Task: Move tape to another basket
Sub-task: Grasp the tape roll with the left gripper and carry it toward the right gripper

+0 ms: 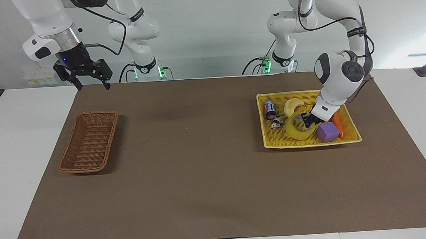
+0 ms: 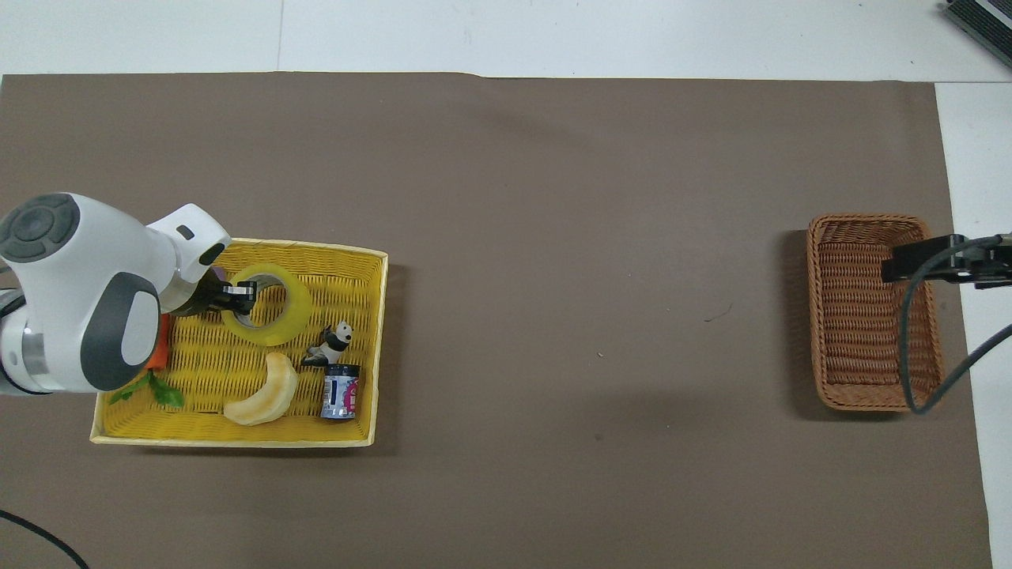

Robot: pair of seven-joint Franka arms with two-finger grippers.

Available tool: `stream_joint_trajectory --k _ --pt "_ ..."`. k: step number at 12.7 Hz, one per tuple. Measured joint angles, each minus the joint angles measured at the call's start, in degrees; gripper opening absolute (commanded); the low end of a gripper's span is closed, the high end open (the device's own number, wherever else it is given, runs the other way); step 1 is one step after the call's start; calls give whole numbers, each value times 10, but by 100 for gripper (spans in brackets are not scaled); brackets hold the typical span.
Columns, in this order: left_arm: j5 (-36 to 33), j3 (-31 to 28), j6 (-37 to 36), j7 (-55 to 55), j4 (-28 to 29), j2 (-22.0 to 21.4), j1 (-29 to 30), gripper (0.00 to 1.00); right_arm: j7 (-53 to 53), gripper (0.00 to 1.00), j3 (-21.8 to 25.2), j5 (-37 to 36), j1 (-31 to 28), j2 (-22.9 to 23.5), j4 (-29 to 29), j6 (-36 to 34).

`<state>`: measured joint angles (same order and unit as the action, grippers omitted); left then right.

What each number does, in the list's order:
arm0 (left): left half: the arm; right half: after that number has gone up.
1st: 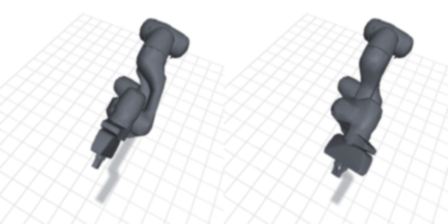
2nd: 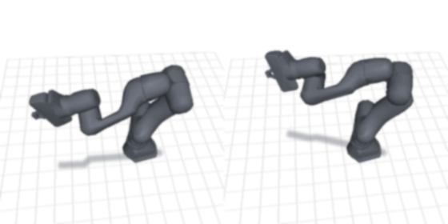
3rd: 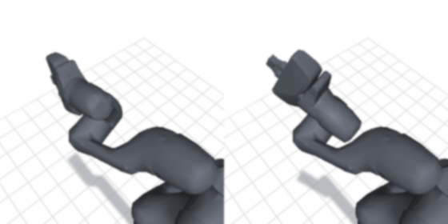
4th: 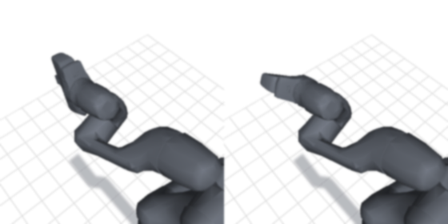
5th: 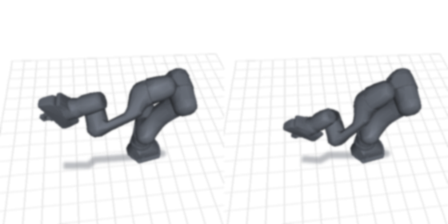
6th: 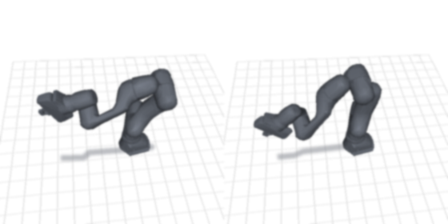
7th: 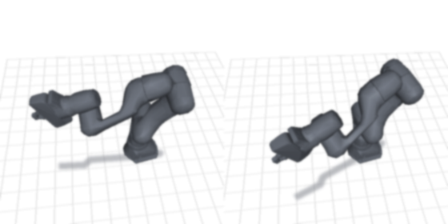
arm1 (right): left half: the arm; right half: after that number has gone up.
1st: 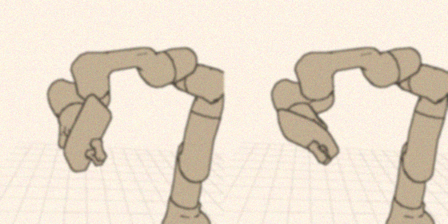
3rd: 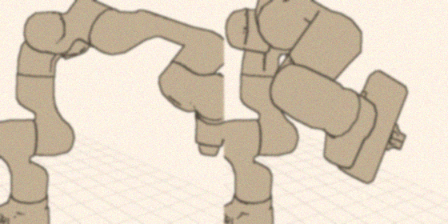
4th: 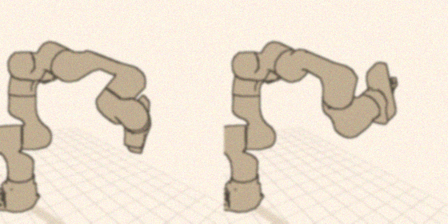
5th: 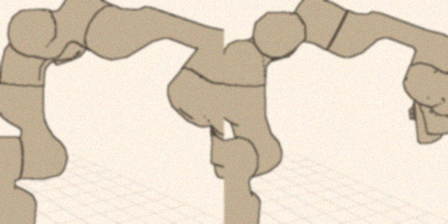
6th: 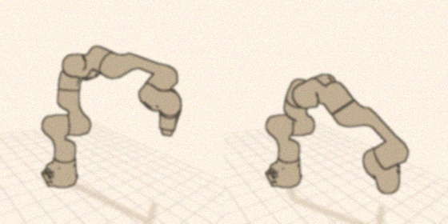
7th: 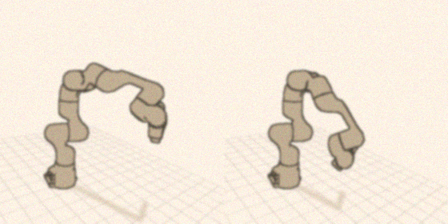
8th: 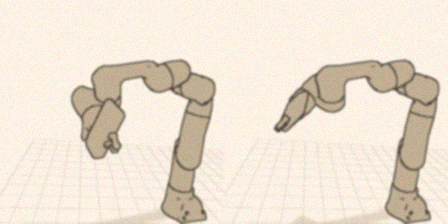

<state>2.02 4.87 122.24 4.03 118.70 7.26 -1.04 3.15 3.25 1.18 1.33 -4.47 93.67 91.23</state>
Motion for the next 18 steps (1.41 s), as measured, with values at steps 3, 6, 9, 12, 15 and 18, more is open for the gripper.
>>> stream_joint_trajectory --k 3,6,9,12,15,18 --pt "0 1 -41 -5 -64 5 0 0 0 100 0 0 0 0 0 0" --pt "0 11 -97 -7 -128 5 -2 0 0 100 0 0 0 0 0 0" --pt "1 30 -149 -8 -189 5 -24 0 0 100 0 0 0 0 0 0" --pt "2 50 -159 -6 -211 5 -67 0 0 100 0 0 0 0 0 0" --pt "3 52 -135 4 -209 14 -135 0 0 100 0 0 0 0 0 0" --pt "77 54 -51 11 -208 45 -184 0 0 100 0 0 0 0 0 0"
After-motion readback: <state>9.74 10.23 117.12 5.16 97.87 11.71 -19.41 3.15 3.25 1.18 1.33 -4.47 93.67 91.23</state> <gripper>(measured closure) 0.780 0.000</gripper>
